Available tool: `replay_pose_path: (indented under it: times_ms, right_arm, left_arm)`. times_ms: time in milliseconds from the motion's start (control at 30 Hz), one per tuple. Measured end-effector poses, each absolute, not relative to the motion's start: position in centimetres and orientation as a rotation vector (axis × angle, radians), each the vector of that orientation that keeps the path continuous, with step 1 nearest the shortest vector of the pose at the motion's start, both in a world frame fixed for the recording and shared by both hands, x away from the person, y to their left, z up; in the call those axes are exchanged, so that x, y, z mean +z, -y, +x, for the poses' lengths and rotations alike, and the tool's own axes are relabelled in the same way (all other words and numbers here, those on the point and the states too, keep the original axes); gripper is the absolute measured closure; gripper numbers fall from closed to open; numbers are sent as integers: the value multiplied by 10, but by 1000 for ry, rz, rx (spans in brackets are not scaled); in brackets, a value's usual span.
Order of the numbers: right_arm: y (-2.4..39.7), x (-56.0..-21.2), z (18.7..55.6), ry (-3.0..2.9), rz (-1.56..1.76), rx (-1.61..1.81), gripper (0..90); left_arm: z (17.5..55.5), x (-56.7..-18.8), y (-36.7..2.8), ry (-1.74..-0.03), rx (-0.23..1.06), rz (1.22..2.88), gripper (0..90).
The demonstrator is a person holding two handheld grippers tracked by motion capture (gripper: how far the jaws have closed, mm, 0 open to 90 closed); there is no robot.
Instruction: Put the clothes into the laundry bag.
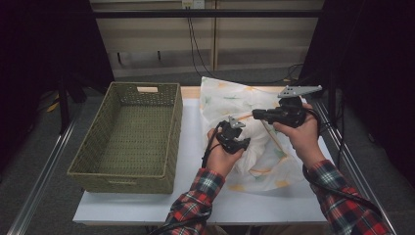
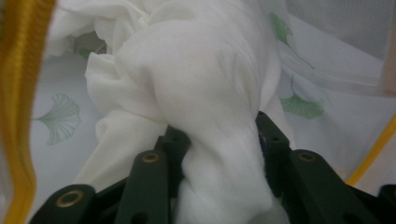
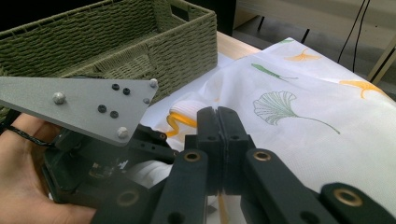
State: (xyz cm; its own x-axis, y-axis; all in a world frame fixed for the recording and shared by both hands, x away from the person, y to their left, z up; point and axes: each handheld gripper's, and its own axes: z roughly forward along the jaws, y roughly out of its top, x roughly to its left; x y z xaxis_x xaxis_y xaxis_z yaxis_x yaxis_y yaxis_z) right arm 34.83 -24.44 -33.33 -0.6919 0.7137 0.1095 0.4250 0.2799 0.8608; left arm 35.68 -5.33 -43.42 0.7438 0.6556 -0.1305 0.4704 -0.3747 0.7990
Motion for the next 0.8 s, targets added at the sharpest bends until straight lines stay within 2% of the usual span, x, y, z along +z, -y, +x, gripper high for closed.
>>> replay_pose_path:
  times_ms: [167,267,367,567,800]
  right_arm:
    - [246,-335,349,-2252,1050,1376,894]
    - [246,-336,349,-2256,1053,1370,894]
    - [247,-338,350,-2257,1049,1370,894]
    - [246,-340,351,-2255,1059,1359,894]
    - [243,-342,353,-2263,1061,1355,894]
  left_arm:
    - [356,-438,53,-861,234,2058,499]
    - [354,-439,54,-883,222,2053,341]
    - [351,-437,53,-877,234,2080,234]
    - [346,-437,44,-847,289,2134,128]
    - [343,-435,32,-849,283,2153,83]
